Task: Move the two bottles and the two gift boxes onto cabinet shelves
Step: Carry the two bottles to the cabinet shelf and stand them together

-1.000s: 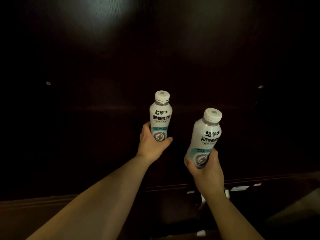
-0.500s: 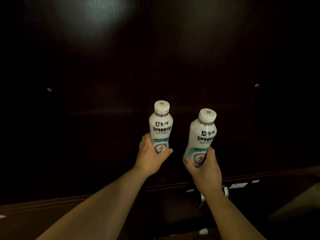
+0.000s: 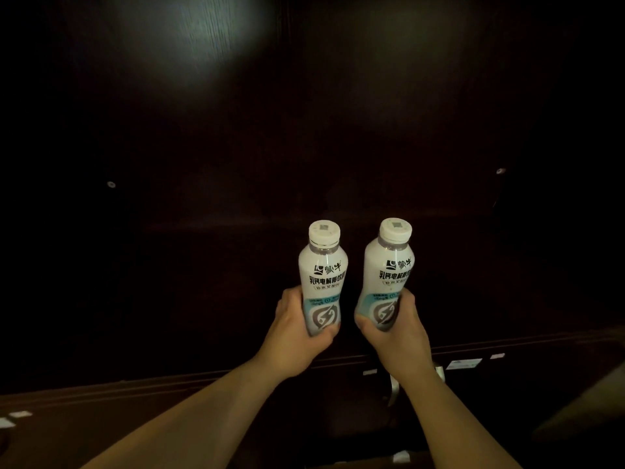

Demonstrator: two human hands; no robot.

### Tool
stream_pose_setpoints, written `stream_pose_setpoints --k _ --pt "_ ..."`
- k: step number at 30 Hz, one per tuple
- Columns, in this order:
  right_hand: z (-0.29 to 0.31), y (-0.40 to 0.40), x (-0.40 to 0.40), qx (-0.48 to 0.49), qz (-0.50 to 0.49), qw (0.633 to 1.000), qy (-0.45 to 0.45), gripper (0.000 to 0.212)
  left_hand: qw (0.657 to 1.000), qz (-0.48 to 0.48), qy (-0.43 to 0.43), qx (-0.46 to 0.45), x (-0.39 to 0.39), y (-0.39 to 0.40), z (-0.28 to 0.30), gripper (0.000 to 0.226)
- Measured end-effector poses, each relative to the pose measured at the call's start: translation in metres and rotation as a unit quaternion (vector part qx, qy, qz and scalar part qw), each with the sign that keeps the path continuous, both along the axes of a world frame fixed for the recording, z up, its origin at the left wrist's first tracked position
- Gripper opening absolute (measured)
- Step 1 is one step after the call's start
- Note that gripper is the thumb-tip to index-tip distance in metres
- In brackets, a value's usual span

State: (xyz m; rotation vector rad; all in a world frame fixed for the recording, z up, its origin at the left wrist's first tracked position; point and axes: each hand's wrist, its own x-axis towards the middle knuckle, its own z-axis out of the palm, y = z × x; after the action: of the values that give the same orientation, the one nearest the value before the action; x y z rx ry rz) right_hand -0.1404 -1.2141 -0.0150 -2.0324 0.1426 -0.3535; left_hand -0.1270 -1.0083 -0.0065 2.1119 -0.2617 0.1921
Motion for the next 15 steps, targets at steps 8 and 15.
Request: stream_pose_setpoints --k 8,15 --pt "0.007 -0.009 -0.010 0.020 0.080 0.996 0.030 0.089 0.999 -0.011 0.044 -0.029 -0.006 0.007 0.004 0.082" --pt "0.014 -0.021 -0.014 0.007 0.123 0.990 0.063 0.081 0.996 -0.023 0.075 -0.032 -0.006 0.015 0.002 0.072"
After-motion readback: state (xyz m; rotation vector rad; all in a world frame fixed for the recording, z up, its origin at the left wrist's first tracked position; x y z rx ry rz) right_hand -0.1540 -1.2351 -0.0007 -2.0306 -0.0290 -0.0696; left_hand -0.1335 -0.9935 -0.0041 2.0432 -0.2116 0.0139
